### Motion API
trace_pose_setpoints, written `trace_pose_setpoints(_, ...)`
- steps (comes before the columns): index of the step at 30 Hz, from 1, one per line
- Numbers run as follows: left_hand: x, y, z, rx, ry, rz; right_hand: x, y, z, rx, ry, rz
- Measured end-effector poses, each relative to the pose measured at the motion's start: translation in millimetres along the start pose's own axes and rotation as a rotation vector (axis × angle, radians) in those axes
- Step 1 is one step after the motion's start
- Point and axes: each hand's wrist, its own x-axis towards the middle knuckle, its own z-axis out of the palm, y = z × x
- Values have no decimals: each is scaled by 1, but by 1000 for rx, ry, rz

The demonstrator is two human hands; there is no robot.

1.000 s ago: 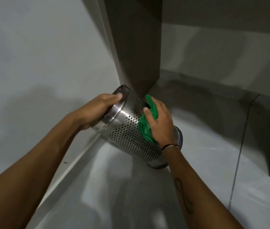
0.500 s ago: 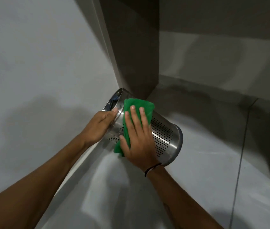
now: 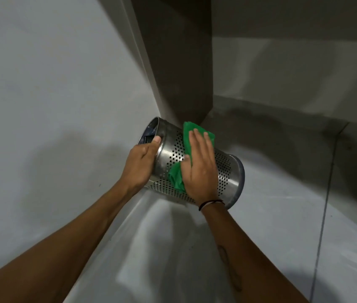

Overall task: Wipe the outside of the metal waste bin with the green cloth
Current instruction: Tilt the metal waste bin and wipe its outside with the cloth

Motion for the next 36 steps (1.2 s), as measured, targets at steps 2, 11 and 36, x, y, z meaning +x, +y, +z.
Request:
trace_pose_setpoints(2,0,0,2,17,19,11,2,2,-5,36,12,111)
trace_pose_setpoints(11,3,-7,-21,79,31,56,-18,17,-15,13,-111,-19)
trace_pose_setpoints(36,14,-6,-17,147,20,87,-20,19,-14,-9,-64,36)
